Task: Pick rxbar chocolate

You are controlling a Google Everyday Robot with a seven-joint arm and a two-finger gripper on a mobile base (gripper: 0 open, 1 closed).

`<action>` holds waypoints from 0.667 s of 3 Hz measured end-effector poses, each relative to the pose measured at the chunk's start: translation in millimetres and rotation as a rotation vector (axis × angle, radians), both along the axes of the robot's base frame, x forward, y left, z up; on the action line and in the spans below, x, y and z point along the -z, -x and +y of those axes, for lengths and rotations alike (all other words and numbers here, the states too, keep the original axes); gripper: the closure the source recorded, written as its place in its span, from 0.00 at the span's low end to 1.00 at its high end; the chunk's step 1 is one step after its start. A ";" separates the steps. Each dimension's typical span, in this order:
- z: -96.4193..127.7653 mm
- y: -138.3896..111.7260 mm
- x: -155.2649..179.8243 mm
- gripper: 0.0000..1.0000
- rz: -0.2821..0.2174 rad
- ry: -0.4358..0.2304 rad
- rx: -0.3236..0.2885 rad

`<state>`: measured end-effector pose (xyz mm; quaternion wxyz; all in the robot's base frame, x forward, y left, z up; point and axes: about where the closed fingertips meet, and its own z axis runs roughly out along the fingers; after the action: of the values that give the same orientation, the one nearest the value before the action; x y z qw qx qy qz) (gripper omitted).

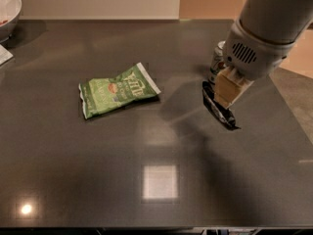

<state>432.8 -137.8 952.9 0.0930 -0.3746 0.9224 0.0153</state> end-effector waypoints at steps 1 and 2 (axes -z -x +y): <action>10.7 -1.7 -12.9 1.00 -0.020 -0.052 -0.070; 11.2 -1.7 -13.1 1.00 -0.021 -0.053 -0.071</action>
Offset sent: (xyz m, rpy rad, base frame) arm -0.0099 0.0114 0.0120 0.0653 0.0109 0.1020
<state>434.5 -126.6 966.0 0.1121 -0.4049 0.9066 0.0392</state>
